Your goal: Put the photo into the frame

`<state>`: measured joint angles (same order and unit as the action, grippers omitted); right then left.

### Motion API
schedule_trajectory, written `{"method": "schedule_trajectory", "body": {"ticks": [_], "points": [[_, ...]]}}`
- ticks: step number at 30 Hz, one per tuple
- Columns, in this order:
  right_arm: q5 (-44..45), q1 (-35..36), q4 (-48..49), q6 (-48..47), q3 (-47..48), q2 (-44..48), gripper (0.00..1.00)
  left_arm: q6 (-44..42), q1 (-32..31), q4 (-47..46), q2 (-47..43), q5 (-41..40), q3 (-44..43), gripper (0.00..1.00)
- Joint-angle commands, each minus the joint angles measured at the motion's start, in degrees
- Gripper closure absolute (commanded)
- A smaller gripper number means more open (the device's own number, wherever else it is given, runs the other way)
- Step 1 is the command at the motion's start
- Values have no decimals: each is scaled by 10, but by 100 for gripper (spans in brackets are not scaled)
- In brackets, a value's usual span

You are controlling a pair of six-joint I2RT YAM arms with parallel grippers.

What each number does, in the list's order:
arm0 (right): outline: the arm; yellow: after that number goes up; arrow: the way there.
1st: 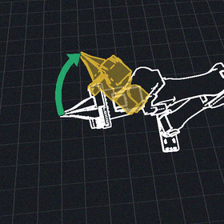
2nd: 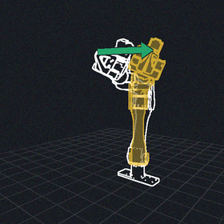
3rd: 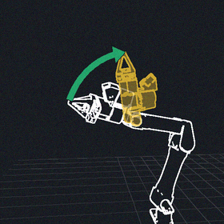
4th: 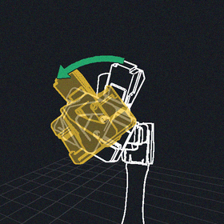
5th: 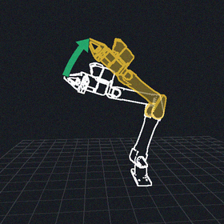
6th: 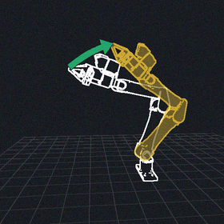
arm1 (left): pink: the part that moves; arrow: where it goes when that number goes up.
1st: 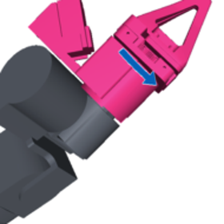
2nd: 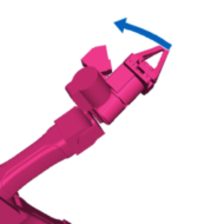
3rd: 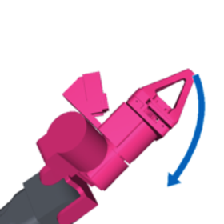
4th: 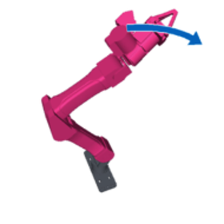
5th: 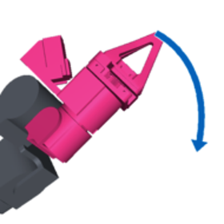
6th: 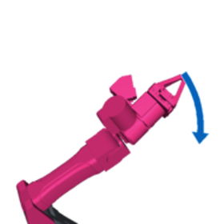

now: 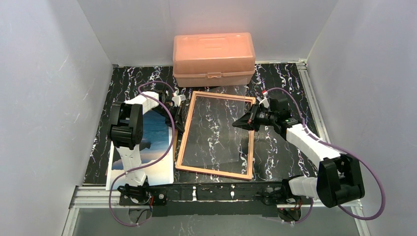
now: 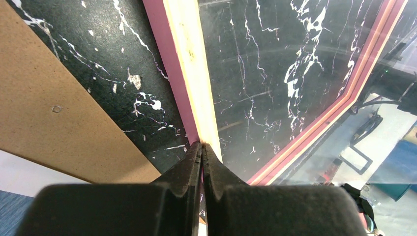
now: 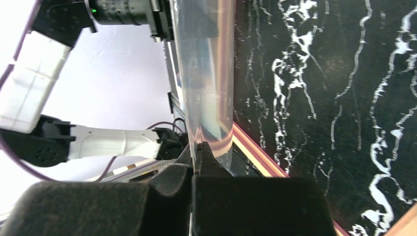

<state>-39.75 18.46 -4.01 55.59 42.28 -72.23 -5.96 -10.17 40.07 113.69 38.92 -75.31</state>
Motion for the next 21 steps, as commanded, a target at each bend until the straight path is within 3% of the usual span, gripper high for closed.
{"method": "schedule_trajectory", "body": {"ticks": [1,7,21], "points": [[-36,9,58,54,13,21,99,-7,-8,7,-13,-6,20,100],[-30,9,79,77,14,34,99,-7,-8,7,-15,-5,22,100],[-19,15,2,10,33,34,99,-3,-8,6,-13,-2,18,100]]}}
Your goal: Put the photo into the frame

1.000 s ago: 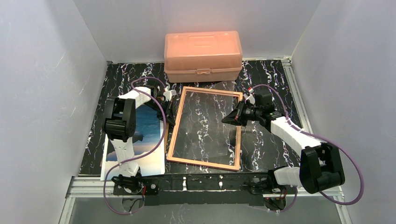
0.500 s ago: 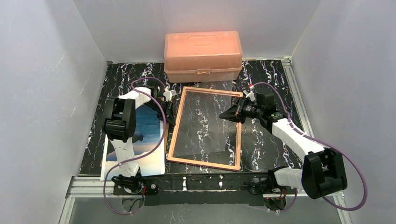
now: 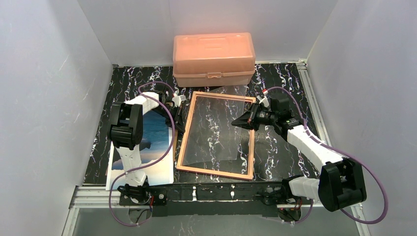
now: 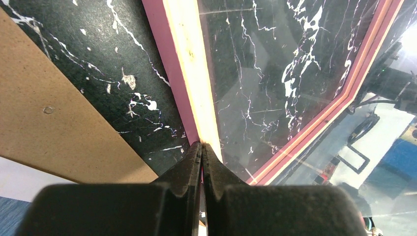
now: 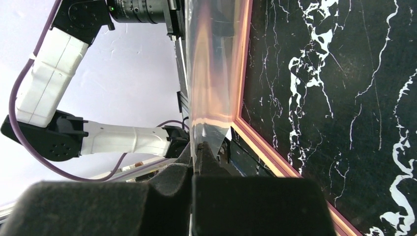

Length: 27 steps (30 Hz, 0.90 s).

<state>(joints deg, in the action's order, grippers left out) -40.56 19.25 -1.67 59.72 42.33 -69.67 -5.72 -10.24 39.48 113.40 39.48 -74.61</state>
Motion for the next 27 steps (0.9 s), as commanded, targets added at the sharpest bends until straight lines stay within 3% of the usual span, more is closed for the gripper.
{"method": "schedule_trajectory", "body": {"ticks": [1,9,27], "points": [[-12,8,-30,-43,38,5,99,-5,-7,12,-10,-8,11,100],[-18,12,-77,-115,60,-22,99,-3,-7,11,-8,-5,7,100],[-4,26,-89,-153,79,-54,99,-7,-7,13,-13,-6,8,100]]}}
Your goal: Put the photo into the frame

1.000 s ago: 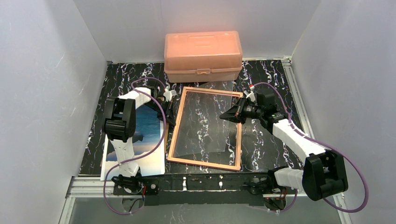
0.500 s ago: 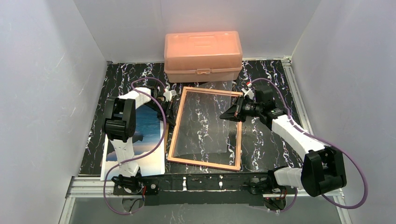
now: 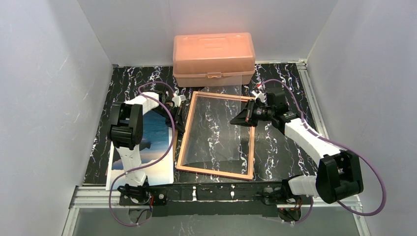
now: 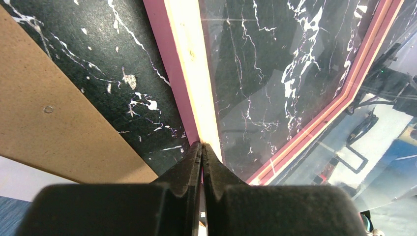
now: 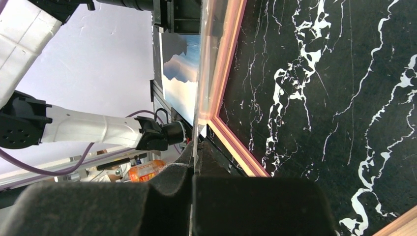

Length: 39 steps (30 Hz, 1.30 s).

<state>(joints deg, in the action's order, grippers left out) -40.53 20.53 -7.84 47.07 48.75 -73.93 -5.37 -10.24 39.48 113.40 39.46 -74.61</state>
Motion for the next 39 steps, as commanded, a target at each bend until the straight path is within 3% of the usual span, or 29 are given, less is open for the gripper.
{"method": "schedule_trajectory", "body": {"ticks": [1,11,28,39], "points": [[-2,13,-31,-30,15,-13,99,-10,-7,15,-13,-6,8,100],[39,13,-121,-100,26,-16,99,-12,-7,15,-14,-4,8,100],[85,13,-171,-153,20,-31,96,-11,-7,16,-14,-2,8,100],[83,13,-151,-145,11,-40,92,-11,-7,19,-12,-1,3,100]]}}
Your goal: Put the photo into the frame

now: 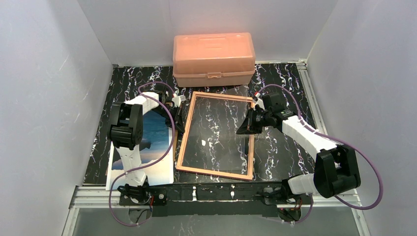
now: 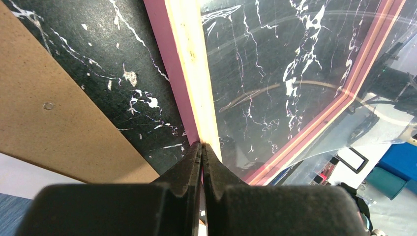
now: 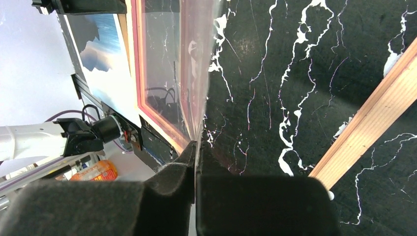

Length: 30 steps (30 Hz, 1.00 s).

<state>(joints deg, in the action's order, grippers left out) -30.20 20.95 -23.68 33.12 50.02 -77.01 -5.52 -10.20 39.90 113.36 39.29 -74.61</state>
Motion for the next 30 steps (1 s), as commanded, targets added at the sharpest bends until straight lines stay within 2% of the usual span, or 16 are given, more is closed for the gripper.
{"method": "schedule_trajectory", "body": {"ticks": [1,4,9,15,18,30], "points": [[-19,9,7,-6,-1,-10,89,-9,-8,15,-12,0,2,100],[-5,9,-9,-12,7,-14,67,-10,-8,17,-12,-2,0,100],[36,9,-67,-48,40,-26,40,-11,-7,17,-13,-4,1,100],[67,9,-93,-66,48,-27,20,-11,-8,18,-14,-3,2,100],[75,9,-98,-70,47,-27,17,-11,-8,17,-14,-3,2,100],[76,9,-78,-76,31,-56,17,-11,-8,17,-17,-2,2,100]]}}
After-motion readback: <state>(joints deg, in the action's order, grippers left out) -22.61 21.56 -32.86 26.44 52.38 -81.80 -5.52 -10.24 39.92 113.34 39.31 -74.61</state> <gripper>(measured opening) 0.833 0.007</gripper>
